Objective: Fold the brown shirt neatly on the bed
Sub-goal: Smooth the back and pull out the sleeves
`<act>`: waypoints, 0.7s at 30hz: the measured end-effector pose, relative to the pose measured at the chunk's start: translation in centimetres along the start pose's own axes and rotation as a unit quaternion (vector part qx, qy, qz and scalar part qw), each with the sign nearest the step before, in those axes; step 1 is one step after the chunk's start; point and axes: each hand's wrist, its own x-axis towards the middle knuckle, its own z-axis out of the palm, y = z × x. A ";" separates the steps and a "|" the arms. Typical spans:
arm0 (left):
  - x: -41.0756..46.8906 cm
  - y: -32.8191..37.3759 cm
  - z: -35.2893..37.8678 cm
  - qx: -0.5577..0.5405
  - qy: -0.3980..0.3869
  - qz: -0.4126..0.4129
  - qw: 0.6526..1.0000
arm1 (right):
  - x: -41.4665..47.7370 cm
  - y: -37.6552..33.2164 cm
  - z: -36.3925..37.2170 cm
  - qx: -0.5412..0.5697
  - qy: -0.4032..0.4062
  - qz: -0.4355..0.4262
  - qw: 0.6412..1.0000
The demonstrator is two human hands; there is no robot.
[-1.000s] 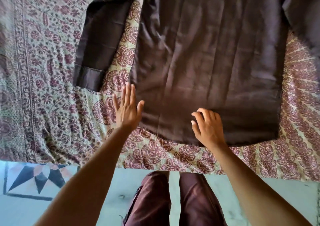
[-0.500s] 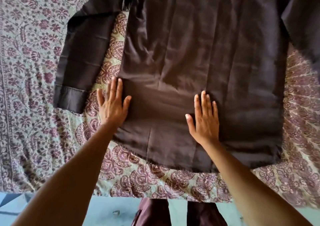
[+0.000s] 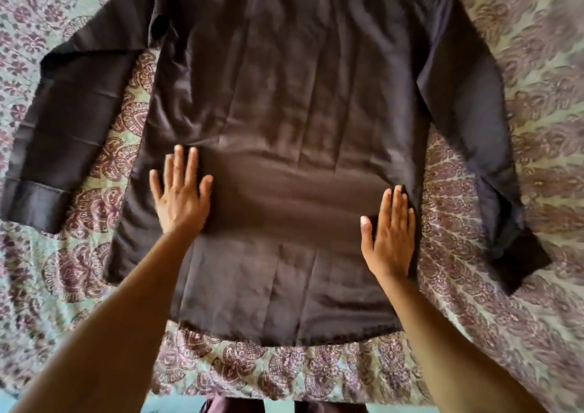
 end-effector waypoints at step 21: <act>2.1 10.6 0.0 0.034 -0.049 0.138 0.989 | 8.4 0.6 -1.7 0.055 0.121 0.126 0.983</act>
